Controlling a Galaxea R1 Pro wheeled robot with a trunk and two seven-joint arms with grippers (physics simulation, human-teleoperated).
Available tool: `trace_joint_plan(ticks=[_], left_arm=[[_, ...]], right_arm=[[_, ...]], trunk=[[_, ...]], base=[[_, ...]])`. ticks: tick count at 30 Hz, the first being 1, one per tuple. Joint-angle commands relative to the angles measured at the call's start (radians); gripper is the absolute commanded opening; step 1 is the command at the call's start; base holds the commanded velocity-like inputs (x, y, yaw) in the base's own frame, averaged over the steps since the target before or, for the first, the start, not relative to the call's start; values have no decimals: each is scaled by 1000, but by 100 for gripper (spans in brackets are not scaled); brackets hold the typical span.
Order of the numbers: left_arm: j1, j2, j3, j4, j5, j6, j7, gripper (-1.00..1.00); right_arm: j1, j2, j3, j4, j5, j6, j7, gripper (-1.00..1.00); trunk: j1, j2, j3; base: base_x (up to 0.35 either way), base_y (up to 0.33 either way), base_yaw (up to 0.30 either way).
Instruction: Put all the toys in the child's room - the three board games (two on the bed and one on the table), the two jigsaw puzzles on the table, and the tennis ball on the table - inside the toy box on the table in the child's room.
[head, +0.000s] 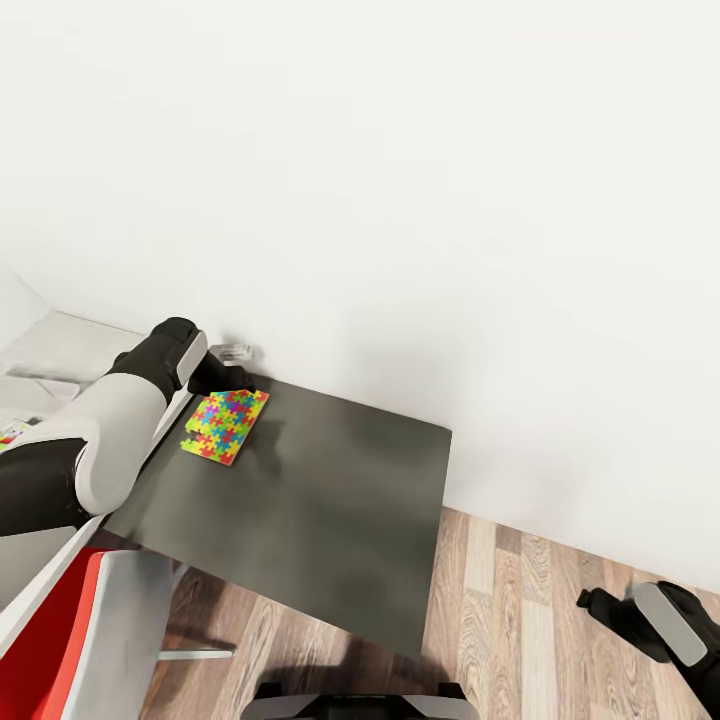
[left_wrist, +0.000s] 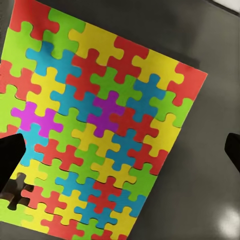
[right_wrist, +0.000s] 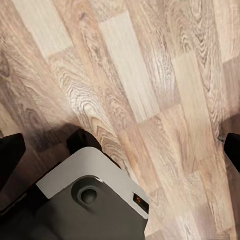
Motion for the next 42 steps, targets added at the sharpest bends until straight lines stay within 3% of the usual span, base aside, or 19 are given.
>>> trace_joint_plan(ticks=[1,11,20,23,24,30,31,34,35,42], left_arm=[[-1,0,6,-1,-11,4,-9,100],[-1,4,6,-1,-12,3,-9,100],[-1,9,6,-1,-13,3,-9,100],[-1,12,6,-1,-13,3,-9,100],[-1,13,5,-1,-13,3,-9,100],[-1,14,5,-1,-13,3,-9,100],[-1,14,5,-1,-13,3,-9,100],[-1,14,5,-1,-13,3,-9,100],[-1,15,5,-1,-13,3,-9,100],[-1,15,3,-1,-13,3,-8,100]], right_arm=[[6,-3,5,-17,-11,3,-7,100],[85,-13,-16,-211,-12,113,53,100],[167,-21,-115,-325,-11,233,225,100],[195,-41,-163,-356,-10,270,332,100],[211,-53,-181,-365,-10,279,399,100],[260,-99,-223,-377,-5,285,656,100],[270,-112,-235,-378,-3,285,746,100],[280,-127,-252,-377,-1,284,867,100],[284,-135,-264,-375,0,284,937,100],[290,-147,-305,-379,-2,284,1109,100]], trunk=[[1,-2,-1],[1,-2,-1],[1,-2,-1],[1,-2,-1],[1,-2,-1],[1,-2,-1],[1,-2,-1],[1,-2,-1],[1,-2,-1],[1,-2,-1]], base=[[0,0,0],[0,0,0],[0,0,0],[0,0,0],[0,0,0],[0,0,0],[0,0,0],[0,0,0],[0,0,0],[0,0,0]])
